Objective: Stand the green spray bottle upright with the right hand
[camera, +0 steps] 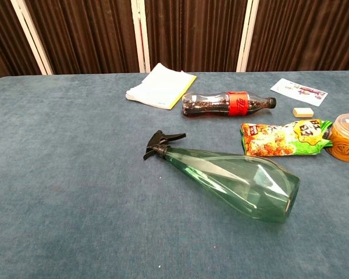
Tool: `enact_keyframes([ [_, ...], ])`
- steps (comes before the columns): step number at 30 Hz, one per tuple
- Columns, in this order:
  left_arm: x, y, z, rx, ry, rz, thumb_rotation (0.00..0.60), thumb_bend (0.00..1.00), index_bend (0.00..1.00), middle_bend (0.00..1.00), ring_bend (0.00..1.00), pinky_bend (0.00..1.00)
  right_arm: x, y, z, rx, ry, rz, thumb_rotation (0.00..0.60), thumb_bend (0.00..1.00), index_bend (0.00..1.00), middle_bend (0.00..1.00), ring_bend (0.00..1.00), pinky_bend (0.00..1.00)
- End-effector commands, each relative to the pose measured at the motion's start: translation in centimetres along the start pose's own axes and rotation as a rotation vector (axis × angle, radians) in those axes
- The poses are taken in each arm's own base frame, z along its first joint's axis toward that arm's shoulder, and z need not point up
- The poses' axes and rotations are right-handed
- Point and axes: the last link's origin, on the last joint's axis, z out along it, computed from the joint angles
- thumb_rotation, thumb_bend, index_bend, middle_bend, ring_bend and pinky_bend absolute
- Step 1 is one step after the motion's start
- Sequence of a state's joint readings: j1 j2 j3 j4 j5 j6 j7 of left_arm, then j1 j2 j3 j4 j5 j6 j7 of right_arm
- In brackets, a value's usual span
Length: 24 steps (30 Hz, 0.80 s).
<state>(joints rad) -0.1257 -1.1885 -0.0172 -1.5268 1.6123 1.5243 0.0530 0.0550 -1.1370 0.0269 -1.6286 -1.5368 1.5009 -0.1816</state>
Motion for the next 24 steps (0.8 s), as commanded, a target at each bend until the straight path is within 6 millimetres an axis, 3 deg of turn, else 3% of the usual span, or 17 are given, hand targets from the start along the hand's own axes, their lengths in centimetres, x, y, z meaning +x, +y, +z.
enact_keyframes([
  [1, 0.0, -0.2, 0.0, 0.012, -0.004, -0.003, 0.600, 0.04, 0.00, 0.00, 0.00, 0.13, 0.2, 0.1, 0.0, -0.010, 0.005, -0.001, 0.600, 0.13, 0.00, 0.00, 0.00, 0.01],
  [11, 0.7, 0.5, 0.2, -0.006, 0.030, -0.004, 0.600, 0.04, 0.00, 0.00, 0.00, 0.13, 0.5, -1.1, -0.4, 0.008, 0.032, 0.026, 0.600, 0.13, 0.00, 0.00, 0.00, 0.00],
  [14, 1.5, 1.1, 0.6, -0.016, 0.047, -0.014, 0.600, 0.04, 0.00, 0.00, 0.00, 0.13, 1.4, -3.2, -0.3, 0.062, 0.030, -0.007, 0.600, 0.13, 0.00, 0.00, 0.00, 0.00],
  [18, 2.0, 1.4, 0.6, -0.026, 0.040, -0.035, 0.600, 0.04, 0.00, 0.00, 0.00, 0.13, 2.7, -6.7, 1.5, 0.143, 0.026, -0.068, 0.600, 0.13, 0.00, 0.00, 0.00, 0.00],
  [24, 2.3, 1.1, 0.2, -0.026, 0.057, -0.047, 0.600, 0.04, 0.00, 0.00, 0.00, 0.13, 2.1, -12.7, 4.2, 0.319, -0.053, 0.033, 0.600, 0.13, 0.00, 0.00, 0.00, 0.00],
])
